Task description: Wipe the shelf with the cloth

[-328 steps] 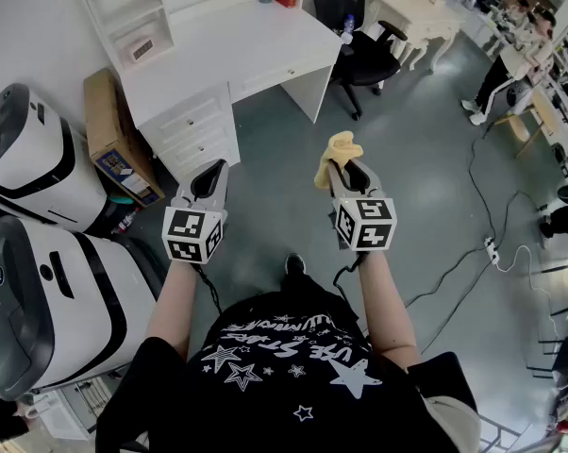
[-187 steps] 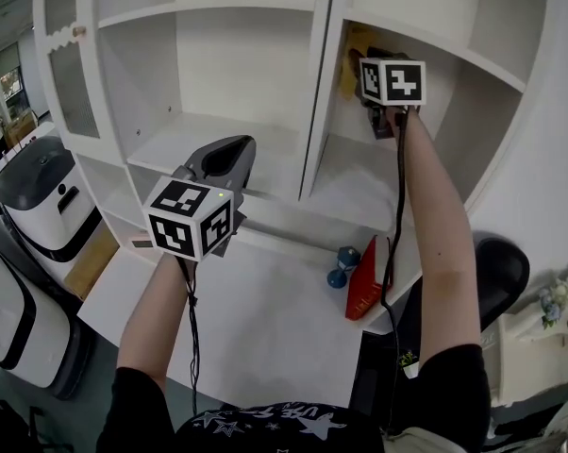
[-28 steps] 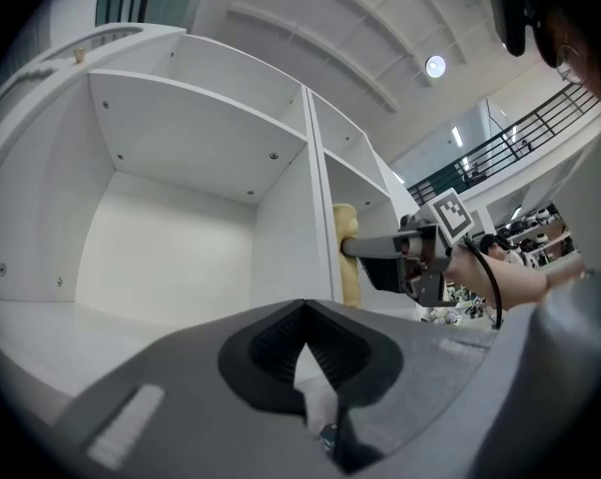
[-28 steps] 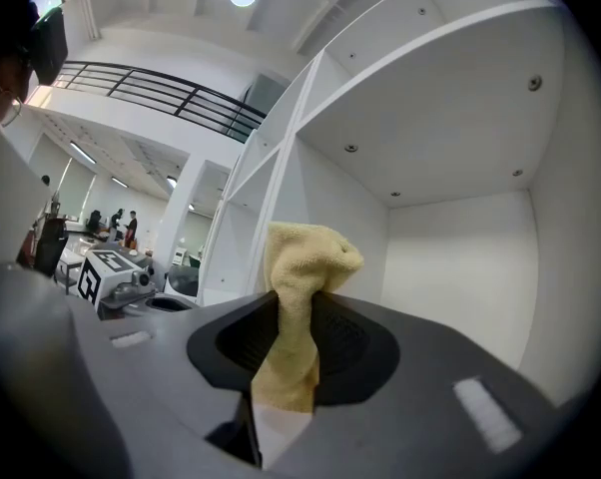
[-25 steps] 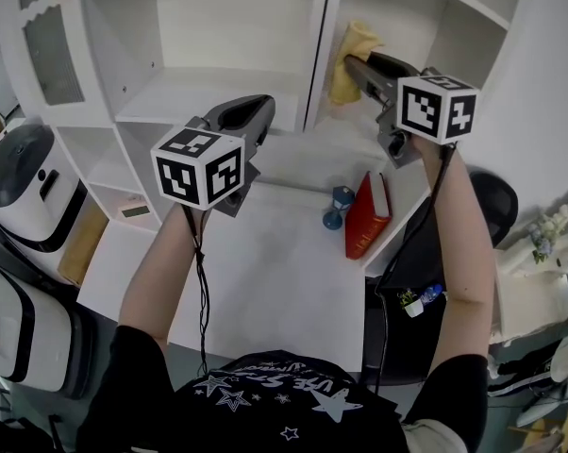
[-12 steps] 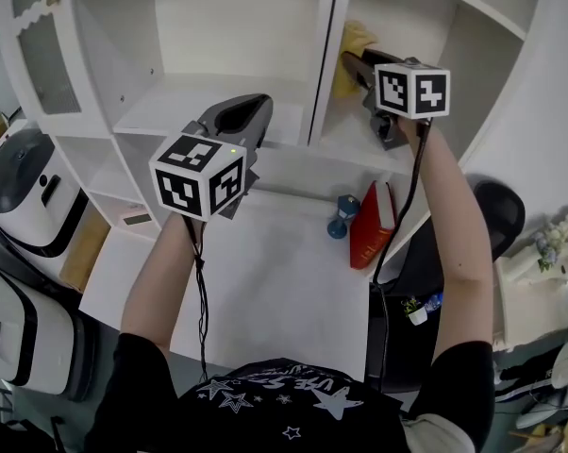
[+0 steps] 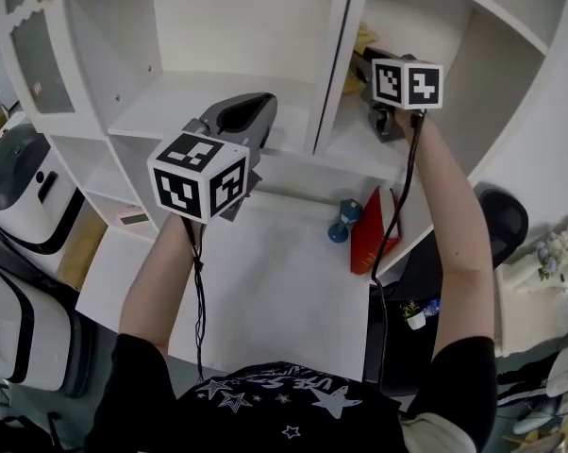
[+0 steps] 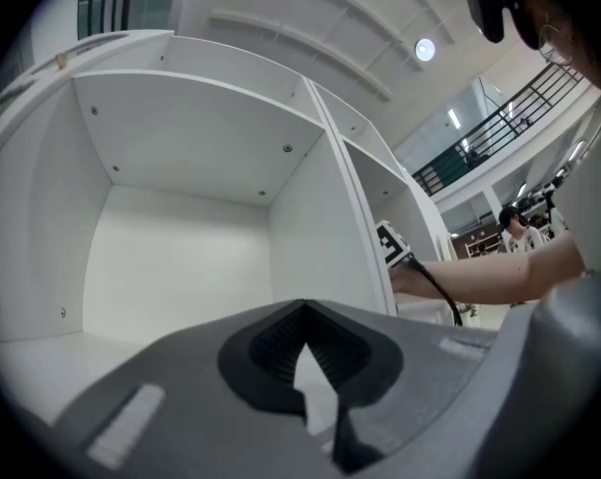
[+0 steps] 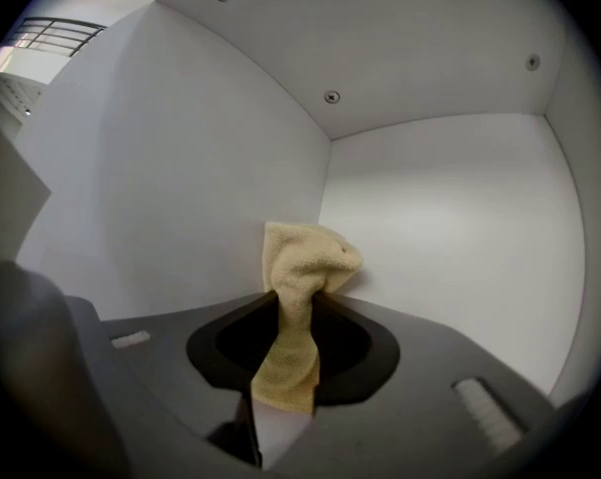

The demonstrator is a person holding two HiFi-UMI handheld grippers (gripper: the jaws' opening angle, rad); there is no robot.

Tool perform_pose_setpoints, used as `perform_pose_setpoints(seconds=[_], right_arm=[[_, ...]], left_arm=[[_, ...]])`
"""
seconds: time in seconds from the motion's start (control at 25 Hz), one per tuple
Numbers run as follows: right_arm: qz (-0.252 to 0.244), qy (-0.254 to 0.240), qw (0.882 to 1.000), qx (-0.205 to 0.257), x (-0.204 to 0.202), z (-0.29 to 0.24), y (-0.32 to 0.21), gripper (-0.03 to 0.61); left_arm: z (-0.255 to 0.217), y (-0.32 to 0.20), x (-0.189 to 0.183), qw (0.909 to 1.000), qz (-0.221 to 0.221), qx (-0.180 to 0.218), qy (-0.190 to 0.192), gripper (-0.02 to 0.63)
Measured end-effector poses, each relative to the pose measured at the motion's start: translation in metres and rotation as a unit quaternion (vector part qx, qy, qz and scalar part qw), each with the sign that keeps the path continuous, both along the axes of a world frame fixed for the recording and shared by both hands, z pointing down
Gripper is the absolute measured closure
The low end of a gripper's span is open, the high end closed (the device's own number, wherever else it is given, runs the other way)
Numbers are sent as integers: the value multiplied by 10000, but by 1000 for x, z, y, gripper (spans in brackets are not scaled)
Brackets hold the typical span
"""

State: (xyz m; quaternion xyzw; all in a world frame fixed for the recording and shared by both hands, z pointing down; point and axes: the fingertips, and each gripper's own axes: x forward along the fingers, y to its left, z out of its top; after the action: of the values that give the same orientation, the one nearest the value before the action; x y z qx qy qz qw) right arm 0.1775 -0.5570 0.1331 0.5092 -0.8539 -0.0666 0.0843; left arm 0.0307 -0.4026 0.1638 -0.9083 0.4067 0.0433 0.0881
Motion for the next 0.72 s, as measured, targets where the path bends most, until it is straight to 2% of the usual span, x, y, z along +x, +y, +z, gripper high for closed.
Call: perform_pose_setpoints(seconds=[0.16, 0.72], right_arm=[[59, -121, 9996, -238, 2, 9, -12, 450], [50, -156, 9994, -315, -2, 10, -6, 451]], left_arm=[[-1, -1, 2, 10000, 39, -5, 25, 614], [-3, 7, 3, 9999, 129, -46, 93, 614]])
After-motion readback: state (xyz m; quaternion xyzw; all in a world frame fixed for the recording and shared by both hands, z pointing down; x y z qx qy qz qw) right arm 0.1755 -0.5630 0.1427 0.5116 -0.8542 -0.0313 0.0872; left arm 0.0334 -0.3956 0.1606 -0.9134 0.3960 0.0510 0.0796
